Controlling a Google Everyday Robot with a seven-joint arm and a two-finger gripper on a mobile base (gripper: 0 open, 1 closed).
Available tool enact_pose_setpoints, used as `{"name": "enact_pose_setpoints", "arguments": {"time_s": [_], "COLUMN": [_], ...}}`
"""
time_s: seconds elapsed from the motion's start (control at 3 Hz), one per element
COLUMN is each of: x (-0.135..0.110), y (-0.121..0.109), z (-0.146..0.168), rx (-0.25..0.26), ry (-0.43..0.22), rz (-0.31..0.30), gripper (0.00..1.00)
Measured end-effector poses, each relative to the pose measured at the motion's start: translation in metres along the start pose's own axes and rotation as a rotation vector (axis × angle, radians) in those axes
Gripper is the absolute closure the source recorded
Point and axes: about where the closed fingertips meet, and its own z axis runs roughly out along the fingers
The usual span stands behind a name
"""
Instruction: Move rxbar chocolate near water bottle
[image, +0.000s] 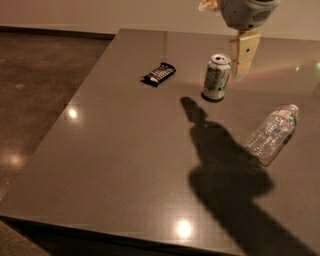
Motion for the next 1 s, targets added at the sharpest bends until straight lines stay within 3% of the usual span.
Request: {"name": "enact_pose_setpoints", "arguments": {"time_s": [0.67,1.0], "x": [-0.004,-0.017], "y": [-0.003,-0.016], "z": [0.002,0.014], "rx": [0.005,0.005], "ry": [0.016,0.023], "rz": [-0.037,-0.137], "gripper": [0.0,0.0]}}
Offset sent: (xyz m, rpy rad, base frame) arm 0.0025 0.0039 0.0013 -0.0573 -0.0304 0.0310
